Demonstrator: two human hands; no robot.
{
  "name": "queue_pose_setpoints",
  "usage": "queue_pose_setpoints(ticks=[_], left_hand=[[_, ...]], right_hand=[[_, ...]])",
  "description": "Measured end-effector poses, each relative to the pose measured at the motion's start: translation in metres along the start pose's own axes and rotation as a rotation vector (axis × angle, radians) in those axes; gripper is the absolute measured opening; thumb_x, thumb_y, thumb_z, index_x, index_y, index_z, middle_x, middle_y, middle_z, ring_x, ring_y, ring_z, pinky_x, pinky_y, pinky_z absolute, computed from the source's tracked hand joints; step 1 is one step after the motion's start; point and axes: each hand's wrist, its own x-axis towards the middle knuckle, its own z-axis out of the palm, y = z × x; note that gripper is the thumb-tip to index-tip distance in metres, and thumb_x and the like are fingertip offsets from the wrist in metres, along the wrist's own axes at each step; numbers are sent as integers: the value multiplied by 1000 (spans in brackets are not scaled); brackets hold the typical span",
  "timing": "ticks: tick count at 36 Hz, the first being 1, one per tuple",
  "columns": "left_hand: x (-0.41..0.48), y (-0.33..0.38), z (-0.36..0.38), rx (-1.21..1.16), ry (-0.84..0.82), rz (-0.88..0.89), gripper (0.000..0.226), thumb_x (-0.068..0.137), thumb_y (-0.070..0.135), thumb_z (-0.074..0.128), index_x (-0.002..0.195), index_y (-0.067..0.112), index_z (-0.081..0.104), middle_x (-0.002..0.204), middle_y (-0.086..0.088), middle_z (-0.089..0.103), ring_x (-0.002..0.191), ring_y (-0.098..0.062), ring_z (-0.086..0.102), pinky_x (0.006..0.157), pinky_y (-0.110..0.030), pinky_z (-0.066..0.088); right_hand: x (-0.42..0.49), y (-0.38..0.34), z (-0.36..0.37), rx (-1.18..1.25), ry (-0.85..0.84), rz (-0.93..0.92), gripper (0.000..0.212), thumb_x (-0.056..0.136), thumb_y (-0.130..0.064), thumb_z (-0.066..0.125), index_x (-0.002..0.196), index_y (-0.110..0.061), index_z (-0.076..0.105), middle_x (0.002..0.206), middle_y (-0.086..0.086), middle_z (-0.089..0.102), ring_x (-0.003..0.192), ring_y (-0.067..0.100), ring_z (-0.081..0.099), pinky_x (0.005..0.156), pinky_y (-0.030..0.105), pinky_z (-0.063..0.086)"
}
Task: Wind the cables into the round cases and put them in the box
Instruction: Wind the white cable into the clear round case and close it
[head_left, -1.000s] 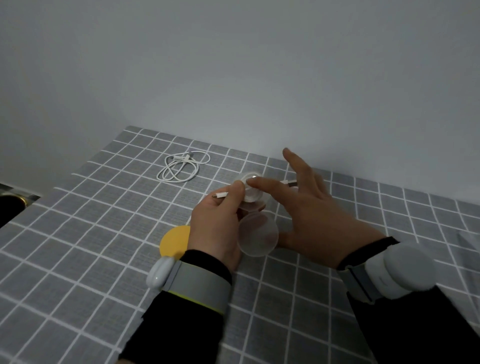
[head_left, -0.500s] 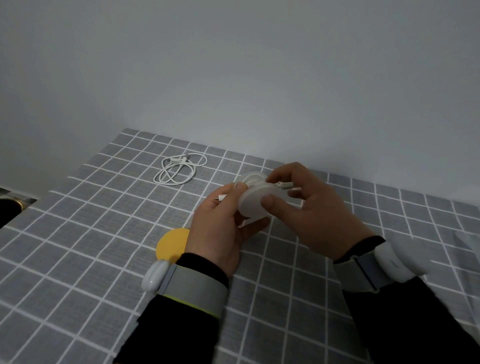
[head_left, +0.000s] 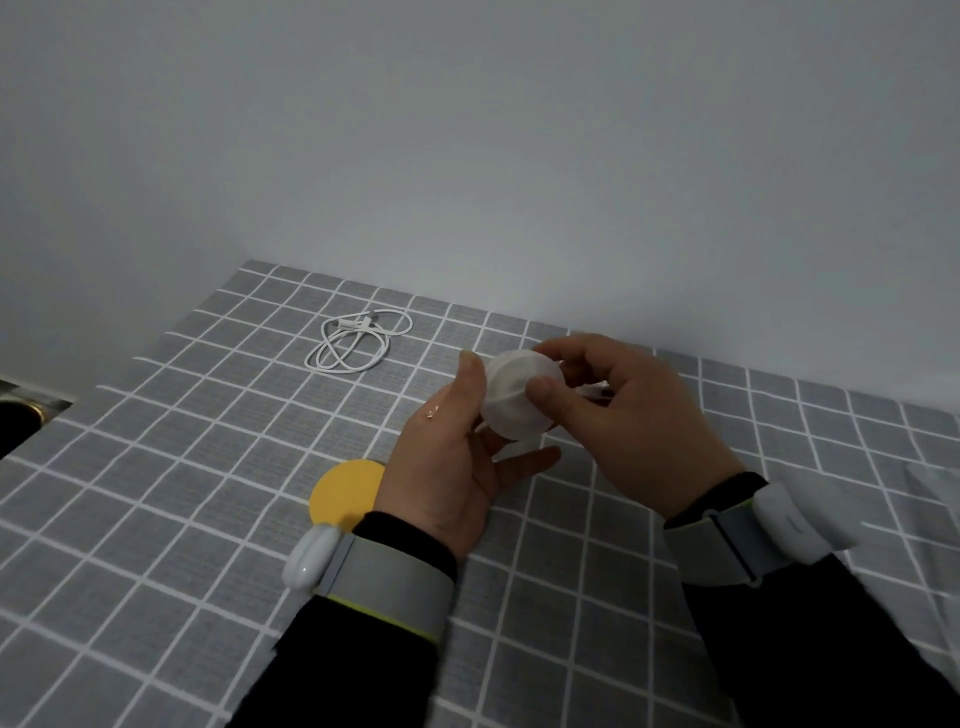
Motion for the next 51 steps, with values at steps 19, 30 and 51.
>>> queue_pose_setpoints(ticks=[19,30,51], left_hand=[[-3,-2,2,103,-22,166,23,78,26,74,100,20,73,105,-13,73,100,-29,70,69,-36,58],[-1,-3,0,86,-48,230,26,81,21,67,106,14,64,105,-13,72,97,-29,70,70,-38,58],[2,-5,-2,92,-68,206,25,85,22,67,109,14,67,101,-9,73,94,-22,70,70,-33,56]], right_hand=[[-1,-6,-7,89,-56,-55,22,88,-39,69,109,-33,70,91,-2,70,83,11,69,72,21,55],[-2,-9,-4,88,-35,-89,10,92,-27,70,101,-24,70,88,0,71,80,17,68,71,46,56],[1,-9,0,182,4,52,9,89,-26,71,95,-20,73,81,-5,73,74,3,66,67,16,51]])
